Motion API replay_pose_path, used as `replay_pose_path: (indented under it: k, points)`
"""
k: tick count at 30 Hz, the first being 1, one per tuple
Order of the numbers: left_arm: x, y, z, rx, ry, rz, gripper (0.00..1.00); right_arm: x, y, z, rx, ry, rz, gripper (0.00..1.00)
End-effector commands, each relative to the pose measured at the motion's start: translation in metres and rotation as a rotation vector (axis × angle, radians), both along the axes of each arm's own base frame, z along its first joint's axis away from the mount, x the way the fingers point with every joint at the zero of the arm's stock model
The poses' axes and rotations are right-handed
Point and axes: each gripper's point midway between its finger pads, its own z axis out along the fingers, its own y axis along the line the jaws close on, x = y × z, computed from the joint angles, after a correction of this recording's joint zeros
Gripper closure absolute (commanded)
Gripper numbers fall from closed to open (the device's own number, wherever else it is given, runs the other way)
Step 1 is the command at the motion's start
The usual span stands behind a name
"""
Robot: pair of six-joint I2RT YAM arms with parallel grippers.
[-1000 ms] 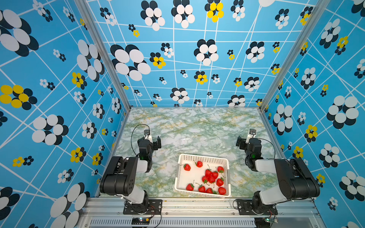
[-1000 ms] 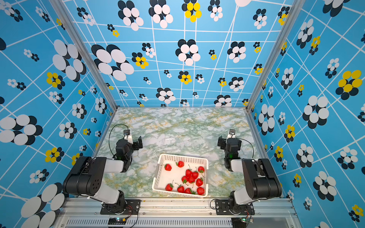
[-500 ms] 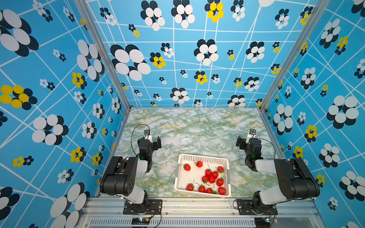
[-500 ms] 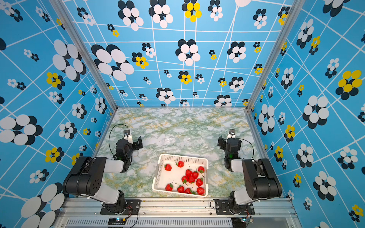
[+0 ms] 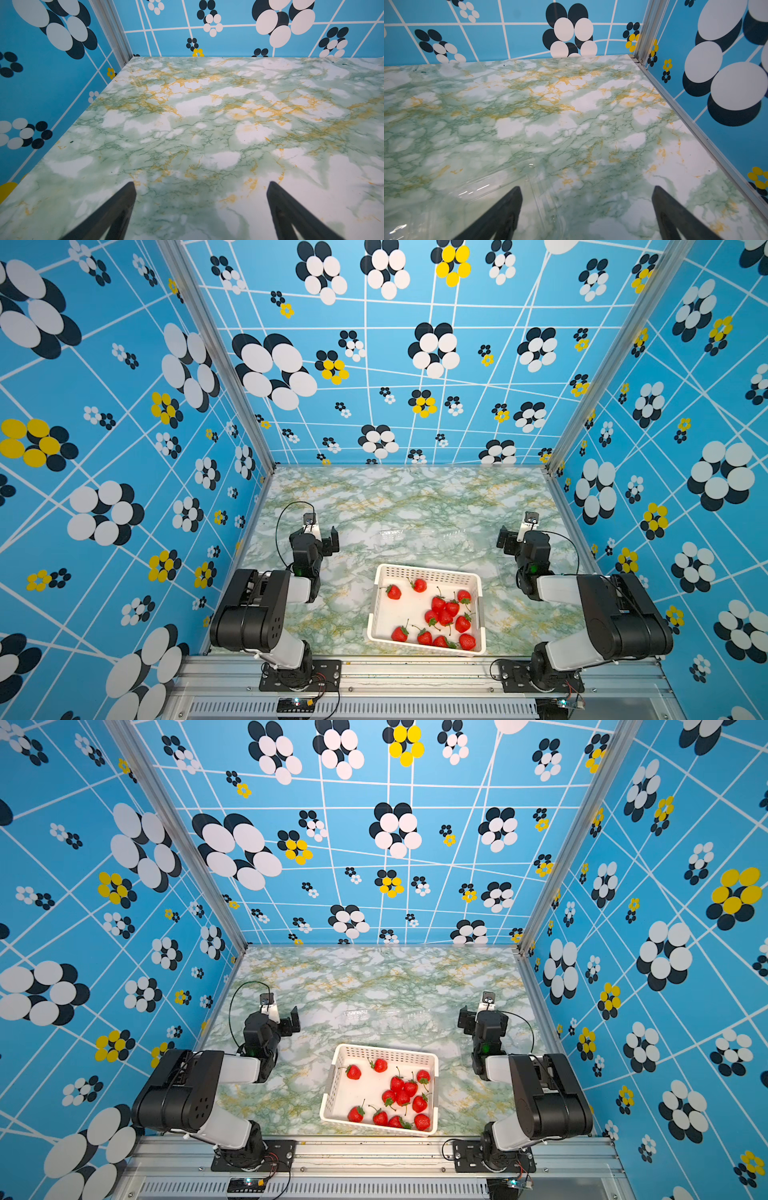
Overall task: Pack strawberries into containers
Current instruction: Pick up the basket from the center of the board.
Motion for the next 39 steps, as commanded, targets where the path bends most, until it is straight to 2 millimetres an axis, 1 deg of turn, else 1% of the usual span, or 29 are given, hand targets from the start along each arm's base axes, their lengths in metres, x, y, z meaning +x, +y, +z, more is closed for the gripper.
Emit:
replay_pose_path:
  k: [1,24,25,27,29,33,37,39]
  points:
    - [0.005,-0.001,0.004,-0.006,-0.008,-0.009,0.01,0.003,-0.002,-0.001,-0.002,0.012,-0.002,0.01]
    - [0.005,-0.001,0.004,-0.008,-0.009,-0.013,0.0,0.003,-0.002,0.0,-0.001,0.009,-0.003,0.01]
    - [0.005,-0.002,0.005,-0.007,-0.009,-0.018,0.01,0.004,-0.003,0.004,-0.004,-0.001,-0.008,0.01]
    - [0.007,-0.005,0.009,0.0,0.008,-0.026,0.0,0.005,-0.005,0.011,-0.006,0.051,-0.022,0.01]
    - [0.01,-0.004,0.019,0.016,0.038,-0.01,0.0,0.008,-0.007,0.024,-0.009,0.087,-0.035,0.01]
    - [0.012,-0.003,0.033,0.035,0.075,0.006,0.01,0.013,-0.003,0.035,0.015,0.159,-0.024,0.01]
    - [0.005,-0.002,0.043,0.022,0.163,0.033,0.0,0.015,0.013,0.042,0.089,0.274,0.034,0.01]
    - [0.001,-0.007,0.045,-0.015,0.215,0.024,0.0,0.014,0.021,0.047,0.129,0.318,0.056,0.01]
